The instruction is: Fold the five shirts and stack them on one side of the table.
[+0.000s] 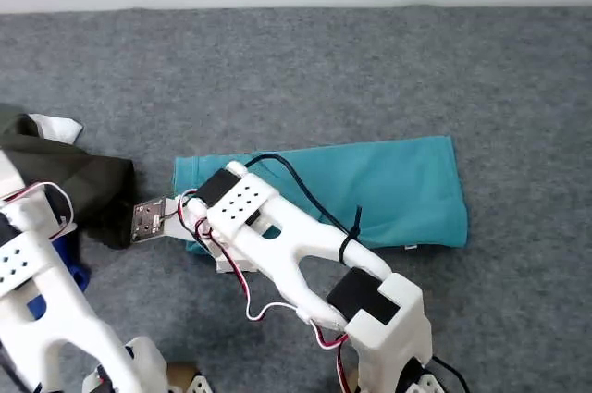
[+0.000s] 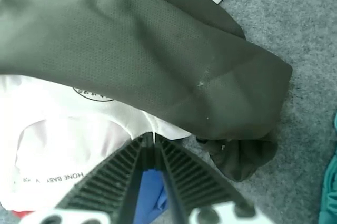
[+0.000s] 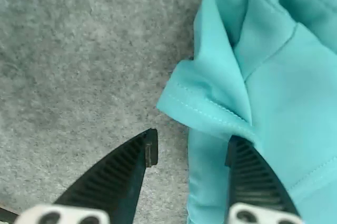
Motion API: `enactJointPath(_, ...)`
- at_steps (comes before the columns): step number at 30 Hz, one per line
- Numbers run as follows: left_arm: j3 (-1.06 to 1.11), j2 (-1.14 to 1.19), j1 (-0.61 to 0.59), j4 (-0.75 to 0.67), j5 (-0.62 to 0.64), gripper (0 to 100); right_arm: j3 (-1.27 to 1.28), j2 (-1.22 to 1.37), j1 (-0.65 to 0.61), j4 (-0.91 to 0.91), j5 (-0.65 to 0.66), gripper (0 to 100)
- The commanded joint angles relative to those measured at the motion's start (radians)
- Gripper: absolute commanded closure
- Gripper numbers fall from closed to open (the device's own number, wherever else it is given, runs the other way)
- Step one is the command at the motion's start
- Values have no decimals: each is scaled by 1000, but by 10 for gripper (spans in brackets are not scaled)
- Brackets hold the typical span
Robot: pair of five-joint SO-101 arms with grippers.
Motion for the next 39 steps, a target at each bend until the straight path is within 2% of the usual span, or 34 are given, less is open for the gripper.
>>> enactJointPath(1, -4, -26, 3, -20, 3, 993, -3, -33, -10, -18, 8, 779)
enactJointPath(9, -4, -25, 0, -20, 3, 993, -28, 13, 35, -110, 8, 779)
enactJointPath(18, -2, -25, 3, -20, 3, 993, -265, 124, 203, -133, 6, 779)
enactJointPath(24, -2, -25, 3, -17, 3, 993, -442, 206, 262, -30, 2, 779)
enactJointPath(31, -4, -31, 0, -12, 3, 993, -502, 159, 285, 125, 0, 779)
enactJointPath(35, -4, -31, 3, 12, -15, 993, -502, 116, 371, 173, -26, 779)
enactJointPath(39, 24, -31, 0, 51, -137, 993, -502, 85, 513, 205, -52, 779)
